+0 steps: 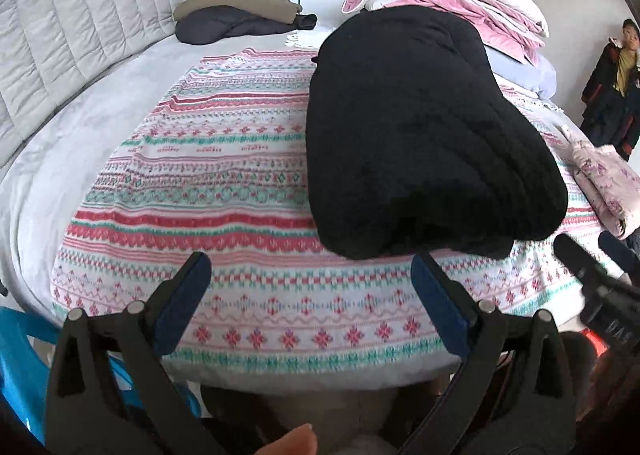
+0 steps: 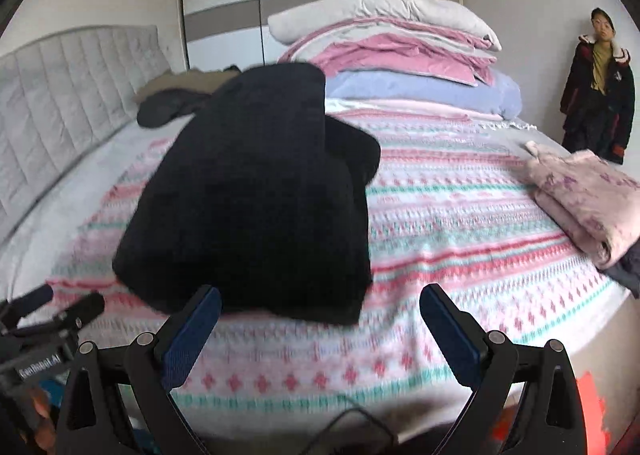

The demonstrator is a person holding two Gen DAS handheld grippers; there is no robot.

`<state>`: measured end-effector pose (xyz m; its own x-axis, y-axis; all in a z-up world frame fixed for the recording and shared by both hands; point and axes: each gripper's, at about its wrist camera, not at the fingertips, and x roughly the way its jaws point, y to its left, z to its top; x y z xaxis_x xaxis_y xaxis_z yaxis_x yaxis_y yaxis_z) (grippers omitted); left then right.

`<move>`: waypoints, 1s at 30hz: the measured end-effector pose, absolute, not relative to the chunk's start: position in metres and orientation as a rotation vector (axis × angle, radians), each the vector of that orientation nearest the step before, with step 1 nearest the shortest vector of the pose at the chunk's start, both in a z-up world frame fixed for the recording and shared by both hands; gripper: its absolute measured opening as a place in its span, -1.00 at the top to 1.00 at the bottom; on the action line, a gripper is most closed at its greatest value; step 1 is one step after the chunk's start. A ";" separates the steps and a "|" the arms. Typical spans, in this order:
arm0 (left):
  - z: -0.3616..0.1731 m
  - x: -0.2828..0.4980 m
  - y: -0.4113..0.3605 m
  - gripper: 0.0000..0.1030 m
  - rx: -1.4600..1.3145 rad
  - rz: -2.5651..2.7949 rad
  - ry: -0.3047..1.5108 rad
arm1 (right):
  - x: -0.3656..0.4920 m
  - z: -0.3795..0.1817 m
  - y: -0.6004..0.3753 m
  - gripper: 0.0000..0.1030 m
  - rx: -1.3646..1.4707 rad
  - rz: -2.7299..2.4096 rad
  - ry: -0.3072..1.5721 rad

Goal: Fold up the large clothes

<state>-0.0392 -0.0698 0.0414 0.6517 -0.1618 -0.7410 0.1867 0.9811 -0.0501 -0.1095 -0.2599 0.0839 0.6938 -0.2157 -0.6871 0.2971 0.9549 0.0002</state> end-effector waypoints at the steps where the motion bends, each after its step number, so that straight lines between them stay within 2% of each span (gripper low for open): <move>1: 0.041 -0.041 -0.071 -0.93 0.037 -0.196 0.838 | -0.112 0.079 -0.256 -0.95 0.103 -0.292 0.773; 30: 0.035 -0.040 -0.075 -0.93 0.032 -0.216 0.861 | -0.109 0.066 -0.242 -0.95 0.060 -0.280 0.809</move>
<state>-0.0405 -0.0747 0.0346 0.6311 -0.1763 -0.7554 0.2018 0.9776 -0.0595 -0.1089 -0.2418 0.0663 0.6558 -0.2244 -0.7208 0.2698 0.9614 -0.0538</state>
